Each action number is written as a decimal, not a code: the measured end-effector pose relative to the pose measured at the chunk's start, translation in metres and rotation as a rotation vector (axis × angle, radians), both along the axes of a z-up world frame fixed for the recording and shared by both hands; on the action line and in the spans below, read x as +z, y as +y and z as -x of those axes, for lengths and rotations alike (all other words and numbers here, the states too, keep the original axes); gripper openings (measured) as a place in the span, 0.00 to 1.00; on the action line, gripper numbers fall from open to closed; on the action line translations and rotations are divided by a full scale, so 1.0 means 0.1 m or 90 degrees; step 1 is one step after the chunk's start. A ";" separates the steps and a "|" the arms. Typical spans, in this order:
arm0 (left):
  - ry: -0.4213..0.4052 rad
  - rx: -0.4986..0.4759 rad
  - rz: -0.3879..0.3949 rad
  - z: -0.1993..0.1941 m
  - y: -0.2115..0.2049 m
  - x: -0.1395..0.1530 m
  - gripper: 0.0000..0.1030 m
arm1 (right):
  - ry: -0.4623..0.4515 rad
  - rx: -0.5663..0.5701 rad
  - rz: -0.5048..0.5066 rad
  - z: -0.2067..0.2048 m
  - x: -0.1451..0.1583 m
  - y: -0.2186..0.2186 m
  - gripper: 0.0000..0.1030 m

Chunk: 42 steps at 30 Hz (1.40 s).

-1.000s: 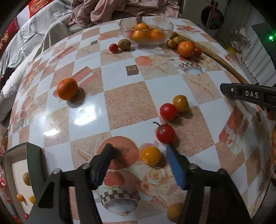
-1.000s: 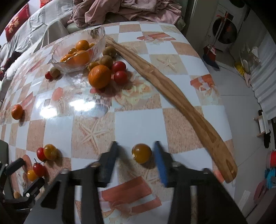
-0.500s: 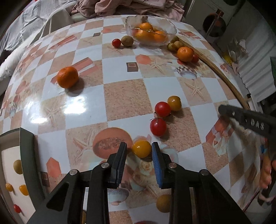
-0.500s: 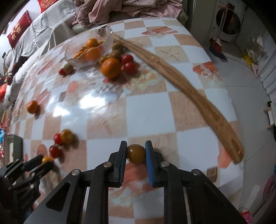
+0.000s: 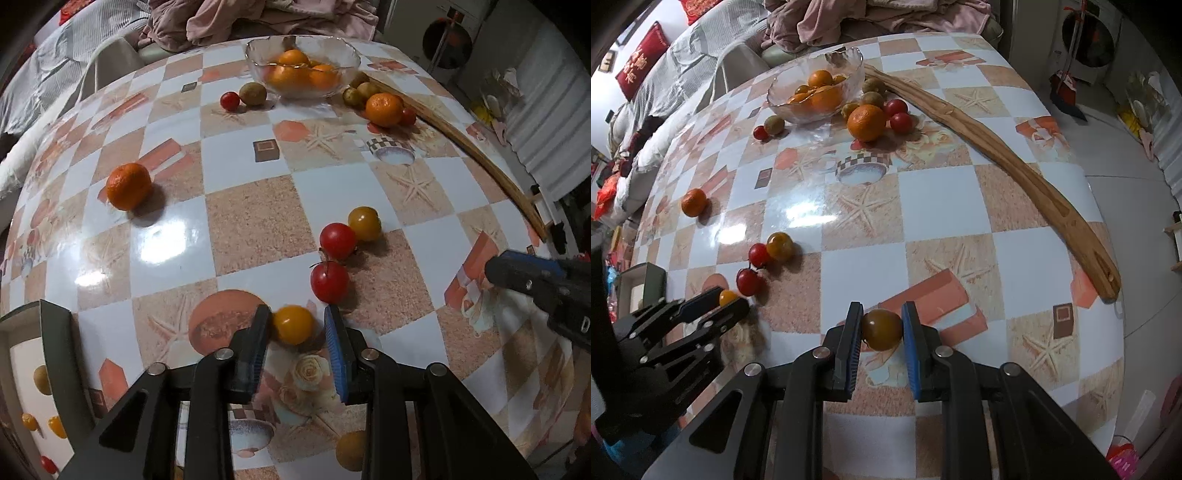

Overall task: Organize fruits
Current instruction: 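Carry both held tomatoes over to the white tray, then open the right tool to drop the amber tomato while the left tool drops its yellow tomato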

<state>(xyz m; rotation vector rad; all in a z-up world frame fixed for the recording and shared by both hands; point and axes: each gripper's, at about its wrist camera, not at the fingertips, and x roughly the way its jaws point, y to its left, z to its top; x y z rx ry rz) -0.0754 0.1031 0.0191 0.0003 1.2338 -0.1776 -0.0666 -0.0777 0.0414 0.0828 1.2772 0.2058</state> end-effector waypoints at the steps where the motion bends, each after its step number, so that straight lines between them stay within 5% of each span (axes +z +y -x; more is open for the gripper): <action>1: -0.001 0.004 0.007 0.00 0.02 0.01 0.22 | 0.001 0.001 -0.002 0.02 0.01 0.01 0.23; 20: -0.040 0.049 0.045 0.33 0.50 0.50 0.22 | -0.004 0.072 -0.027 0.20 0.24 0.53 0.23; 42: -0.042 0.261 0.019 1.36 1.97 0.64 0.22 | -0.006 0.289 -0.049 0.51 0.38 2.19 0.23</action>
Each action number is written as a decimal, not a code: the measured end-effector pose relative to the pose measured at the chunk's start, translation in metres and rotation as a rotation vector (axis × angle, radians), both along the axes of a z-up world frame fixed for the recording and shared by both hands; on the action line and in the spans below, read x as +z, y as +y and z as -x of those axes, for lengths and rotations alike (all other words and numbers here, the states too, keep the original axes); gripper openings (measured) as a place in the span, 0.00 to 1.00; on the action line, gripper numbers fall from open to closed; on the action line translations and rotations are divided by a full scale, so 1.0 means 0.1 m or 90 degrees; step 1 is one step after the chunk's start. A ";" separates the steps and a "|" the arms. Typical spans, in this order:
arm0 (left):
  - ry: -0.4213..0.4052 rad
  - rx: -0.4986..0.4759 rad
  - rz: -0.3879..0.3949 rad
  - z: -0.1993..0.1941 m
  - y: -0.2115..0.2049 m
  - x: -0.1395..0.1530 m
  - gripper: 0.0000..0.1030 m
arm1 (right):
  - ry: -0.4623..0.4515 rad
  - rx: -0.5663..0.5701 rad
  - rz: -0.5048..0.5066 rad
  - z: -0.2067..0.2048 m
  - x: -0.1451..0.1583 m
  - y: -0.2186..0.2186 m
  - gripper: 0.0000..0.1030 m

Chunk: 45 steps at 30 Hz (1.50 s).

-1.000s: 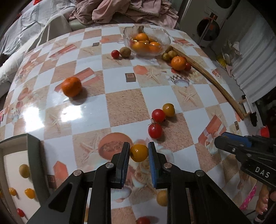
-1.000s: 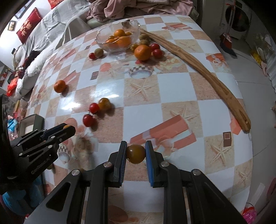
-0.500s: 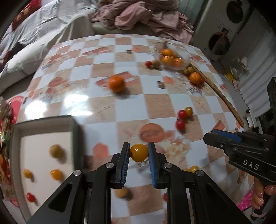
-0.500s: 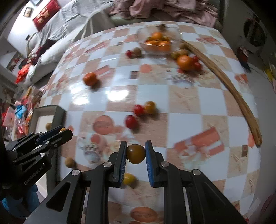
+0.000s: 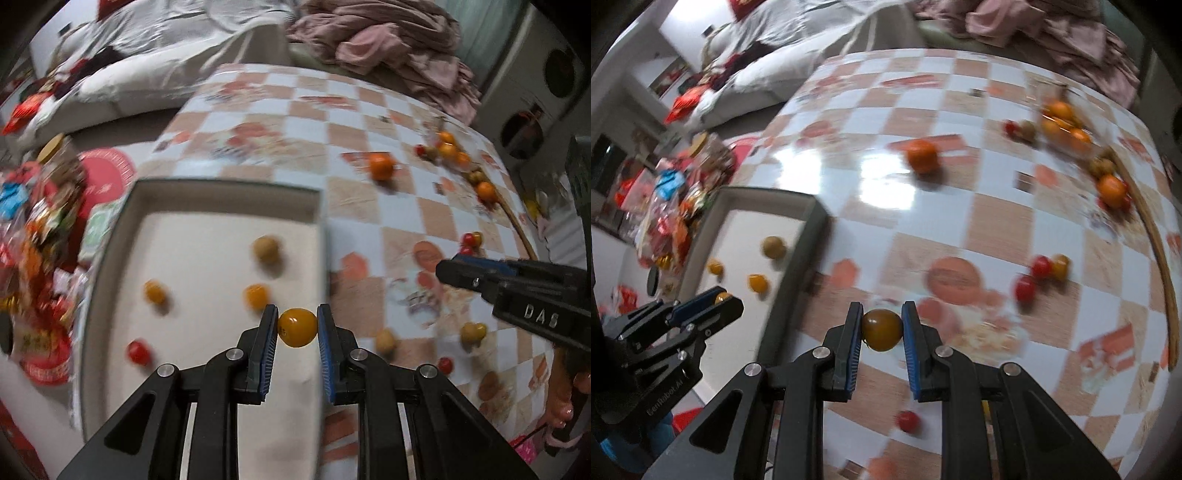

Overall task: Organize fruits
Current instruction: 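Open the right tool to drop the amber tomato while the left tool drops its yellow tomato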

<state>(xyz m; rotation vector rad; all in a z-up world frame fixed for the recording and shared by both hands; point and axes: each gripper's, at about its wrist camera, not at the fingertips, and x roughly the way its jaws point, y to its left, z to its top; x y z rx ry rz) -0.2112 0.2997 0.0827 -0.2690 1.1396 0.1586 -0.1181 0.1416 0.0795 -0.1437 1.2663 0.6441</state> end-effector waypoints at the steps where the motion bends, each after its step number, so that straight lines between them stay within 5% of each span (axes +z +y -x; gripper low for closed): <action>1: 0.004 0.013 0.001 0.06 0.07 -0.02 0.22 | 0.001 0.011 -0.001 0.02 0.00 0.09 0.23; 15: 0.053 0.148 -0.023 0.71 0.78 -0.35 0.22 | 0.035 0.163 0.000 0.49 -0.22 1.25 0.23; 34: 0.094 0.156 -0.050 0.81 0.90 -0.62 0.22 | 0.007 0.231 0.074 0.74 -0.59 1.65 0.23; 41: 0.109 0.147 -0.061 0.78 0.89 -0.63 0.23 | 0.020 0.247 0.059 0.77 -0.58 1.68 0.42; 44: 0.113 0.143 -0.069 0.78 0.89 -0.63 0.30 | 0.026 0.240 0.054 0.77 -0.58 1.67 0.46; 45: 0.115 0.142 -0.073 0.78 0.90 -0.62 0.51 | 0.030 0.237 0.052 0.76 -0.58 1.67 0.47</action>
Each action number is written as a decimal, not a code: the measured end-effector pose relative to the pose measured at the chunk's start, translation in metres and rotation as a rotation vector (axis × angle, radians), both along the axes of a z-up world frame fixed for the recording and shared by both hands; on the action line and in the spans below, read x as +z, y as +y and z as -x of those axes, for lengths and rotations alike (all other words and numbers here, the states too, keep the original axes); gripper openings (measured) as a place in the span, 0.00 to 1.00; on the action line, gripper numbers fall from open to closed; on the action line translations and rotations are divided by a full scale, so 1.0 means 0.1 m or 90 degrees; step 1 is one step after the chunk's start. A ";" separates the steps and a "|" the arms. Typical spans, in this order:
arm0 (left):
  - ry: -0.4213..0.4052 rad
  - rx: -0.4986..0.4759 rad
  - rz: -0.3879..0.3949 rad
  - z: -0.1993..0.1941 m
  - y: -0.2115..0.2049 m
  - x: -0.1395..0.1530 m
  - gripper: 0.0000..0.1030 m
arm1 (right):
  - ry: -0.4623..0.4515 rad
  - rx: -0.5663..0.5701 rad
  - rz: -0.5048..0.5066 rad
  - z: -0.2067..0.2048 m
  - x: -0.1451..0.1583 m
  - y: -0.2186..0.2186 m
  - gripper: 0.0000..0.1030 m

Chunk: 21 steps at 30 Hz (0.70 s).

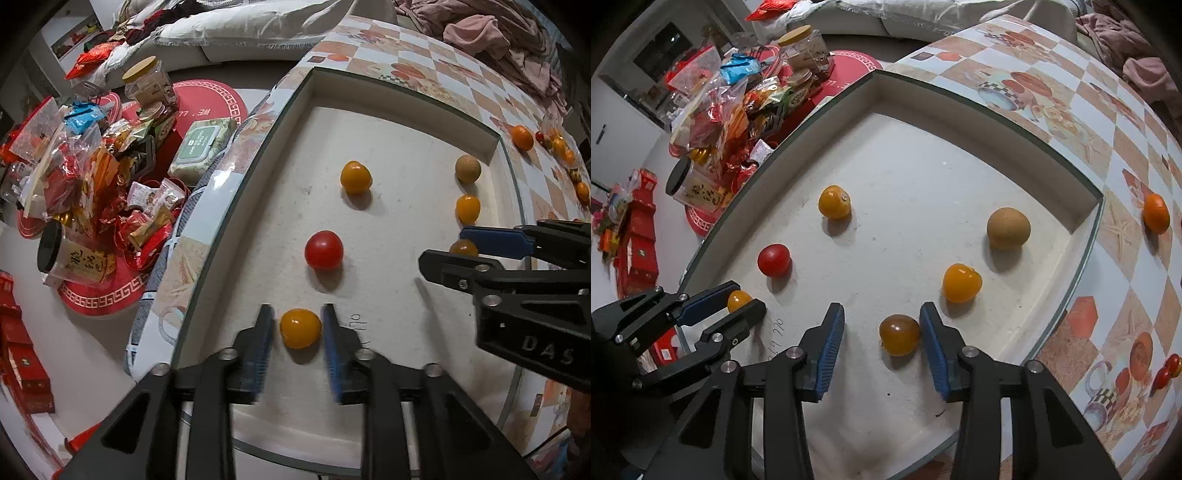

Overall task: Organize fruits
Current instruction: 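Open the right tool to drop the amber tomato while the left tool drops its yellow tomato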

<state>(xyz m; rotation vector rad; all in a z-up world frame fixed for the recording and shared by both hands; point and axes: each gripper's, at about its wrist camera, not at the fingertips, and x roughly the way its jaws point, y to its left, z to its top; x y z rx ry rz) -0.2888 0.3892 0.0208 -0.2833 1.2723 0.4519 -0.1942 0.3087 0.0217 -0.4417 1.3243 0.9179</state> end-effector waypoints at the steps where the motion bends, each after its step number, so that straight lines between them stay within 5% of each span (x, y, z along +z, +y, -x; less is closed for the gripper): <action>1: -0.004 0.001 -0.004 0.01 0.00 0.01 0.72 | 0.006 -0.005 -0.003 -0.01 0.01 -0.02 0.48; 12: -0.001 -0.033 -0.025 -0.07 -0.09 0.14 0.75 | 0.007 -0.073 -0.065 -0.21 0.38 -0.36 0.77; 21: -0.041 -0.145 -0.028 -0.45 -0.63 0.43 0.75 | -0.012 -0.206 -0.051 -0.51 0.51 -1.19 0.77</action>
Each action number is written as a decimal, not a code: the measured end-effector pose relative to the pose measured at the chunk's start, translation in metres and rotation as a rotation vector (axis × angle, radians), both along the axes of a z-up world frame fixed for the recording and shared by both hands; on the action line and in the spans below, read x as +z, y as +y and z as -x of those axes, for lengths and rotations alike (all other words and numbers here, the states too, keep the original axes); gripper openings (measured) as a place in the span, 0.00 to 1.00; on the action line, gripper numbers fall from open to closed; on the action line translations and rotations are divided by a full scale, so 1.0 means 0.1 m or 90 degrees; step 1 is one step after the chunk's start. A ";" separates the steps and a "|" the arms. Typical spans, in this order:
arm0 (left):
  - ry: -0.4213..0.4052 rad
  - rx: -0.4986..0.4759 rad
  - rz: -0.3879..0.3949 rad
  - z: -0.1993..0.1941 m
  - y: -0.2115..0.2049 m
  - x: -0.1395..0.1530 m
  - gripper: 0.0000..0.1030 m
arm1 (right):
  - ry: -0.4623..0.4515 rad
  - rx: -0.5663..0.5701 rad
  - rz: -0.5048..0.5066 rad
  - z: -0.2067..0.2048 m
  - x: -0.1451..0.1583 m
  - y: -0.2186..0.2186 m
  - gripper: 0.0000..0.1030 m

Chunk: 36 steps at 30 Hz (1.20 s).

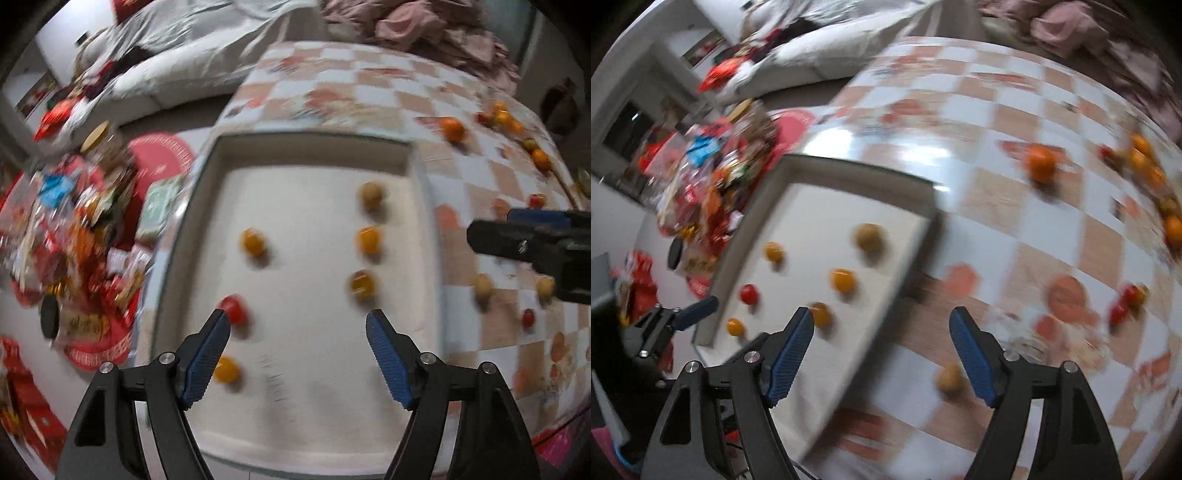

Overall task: Organize fruits
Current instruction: 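Open the right tool to drop the amber tomato while the left tool drops its yellow tomato, then grasp a brown kiwi with the left tool while the right tool grasps a yellow tomato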

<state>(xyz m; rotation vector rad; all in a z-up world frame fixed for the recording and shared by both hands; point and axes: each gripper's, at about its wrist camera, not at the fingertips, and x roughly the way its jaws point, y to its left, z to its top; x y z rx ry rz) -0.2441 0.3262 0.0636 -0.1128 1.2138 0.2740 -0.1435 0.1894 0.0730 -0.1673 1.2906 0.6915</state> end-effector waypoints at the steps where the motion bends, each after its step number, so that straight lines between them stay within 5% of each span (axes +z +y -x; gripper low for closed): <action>1: -0.004 -0.014 0.002 -0.04 -0.08 0.03 0.75 | -0.001 -0.016 0.007 -0.02 -0.01 -0.12 0.77; 16: -0.015 -0.205 0.032 -0.50 -1.28 0.07 0.75 | 0.022 -0.181 0.092 0.00 -0.24 -1.61 0.77; 26: 0.034 -0.201 0.019 -0.65 -1.46 -0.33 0.75 | 0.022 -0.177 0.127 0.10 -0.48 -1.88 0.76; 32: 0.060 -0.173 0.022 -0.72 -1.42 -0.51 0.75 | 0.004 -0.136 0.138 0.10 -0.58 -1.77 0.57; 36: 0.059 -0.163 0.031 -0.74 -1.41 -0.54 0.75 | -0.023 -0.111 0.140 0.04 -0.59 -1.65 0.55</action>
